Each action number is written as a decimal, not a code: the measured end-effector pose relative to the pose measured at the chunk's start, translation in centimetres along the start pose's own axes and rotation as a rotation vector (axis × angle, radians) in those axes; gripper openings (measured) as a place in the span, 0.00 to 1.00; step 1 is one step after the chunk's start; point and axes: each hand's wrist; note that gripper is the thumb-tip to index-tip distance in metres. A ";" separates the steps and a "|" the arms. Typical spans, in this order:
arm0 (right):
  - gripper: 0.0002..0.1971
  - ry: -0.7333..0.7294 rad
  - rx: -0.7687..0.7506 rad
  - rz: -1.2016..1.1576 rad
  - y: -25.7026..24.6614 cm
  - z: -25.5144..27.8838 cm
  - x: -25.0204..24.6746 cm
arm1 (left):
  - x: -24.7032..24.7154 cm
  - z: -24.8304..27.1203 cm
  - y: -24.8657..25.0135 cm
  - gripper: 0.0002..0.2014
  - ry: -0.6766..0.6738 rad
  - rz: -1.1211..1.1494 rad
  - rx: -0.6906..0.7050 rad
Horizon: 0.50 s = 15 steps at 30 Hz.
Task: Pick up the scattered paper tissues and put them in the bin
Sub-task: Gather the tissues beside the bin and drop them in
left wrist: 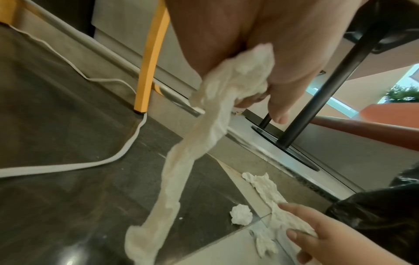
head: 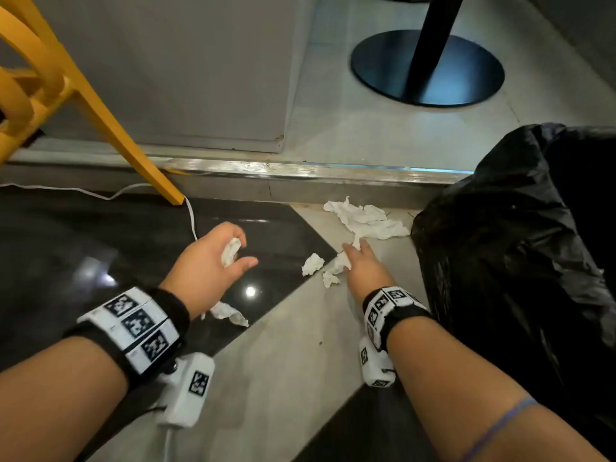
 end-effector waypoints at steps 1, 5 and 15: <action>0.30 -0.065 0.001 0.080 -0.4 -0.9 0.2 | -0.3 0.4 -0.5 0.11 0.013 0.008 -0.009; 0.18 -0.054 -0.017 0.244 -1.1 -2.8 0.7 | -1.4 1.6 -2.4 0.12 0.013 0.000 -0.074; 0.12 0.093 0.188 -0.526 0.1 4.3 -1.0 | 5.4 -3.0 -2.4 0.11 -0.226 -0.138 0.052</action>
Point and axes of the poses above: each hand's wrist, its own z-axis away from the middle knuckle, its own x-axis out of the palm, y = z × x, and after that the axes turned 13 degrees about x, right-handed
